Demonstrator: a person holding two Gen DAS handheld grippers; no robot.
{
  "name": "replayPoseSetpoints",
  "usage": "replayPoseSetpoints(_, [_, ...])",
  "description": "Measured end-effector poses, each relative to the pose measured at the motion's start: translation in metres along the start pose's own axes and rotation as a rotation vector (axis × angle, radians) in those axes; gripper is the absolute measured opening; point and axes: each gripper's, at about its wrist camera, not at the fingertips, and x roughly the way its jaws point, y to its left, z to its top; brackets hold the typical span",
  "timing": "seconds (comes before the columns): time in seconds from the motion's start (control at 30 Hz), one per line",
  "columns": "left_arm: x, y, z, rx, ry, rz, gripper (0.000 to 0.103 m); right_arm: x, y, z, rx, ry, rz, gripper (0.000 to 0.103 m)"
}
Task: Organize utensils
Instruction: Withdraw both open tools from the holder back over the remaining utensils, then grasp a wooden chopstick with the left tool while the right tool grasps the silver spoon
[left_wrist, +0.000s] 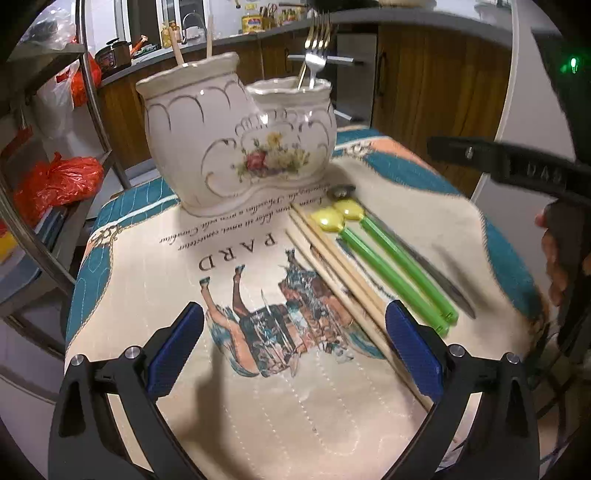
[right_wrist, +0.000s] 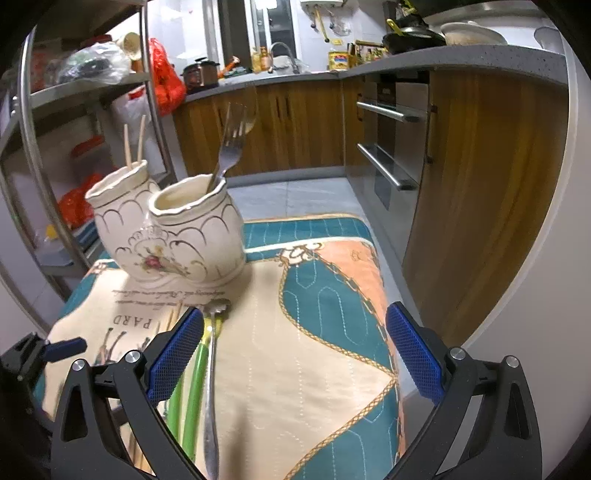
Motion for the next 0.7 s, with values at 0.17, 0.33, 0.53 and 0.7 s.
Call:
replayPoseSetpoints(0.17, [0.003, -0.003, -0.001, 0.000, 0.024, 0.022, 0.088, 0.001, 0.000, 0.000, 0.006, 0.001, -0.003, 0.098])
replayPoseSetpoints(0.33, [0.007, -0.017, 0.001, 0.021, 0.029, 0.011, 0.067, 0.002, 0.002, -0.001, 0.009, -0.002, -0.007, 0.098])
replayPoseSetpoints(0.53, [0.010, -0.019, 0.008, 0.039, 0.033, -0.037, 0.016, 0.003, 0.003, -0.001, 0.001, 0.002, -0.003, 0.098])
replayPoseSetpoints(0.7, [0.010, -0.013, 0.011, 0.062, 0.044, -0.061, 0.013, 0.009, 0.008, -0.004, -0.033, 0.055, 0.044, 0.082])
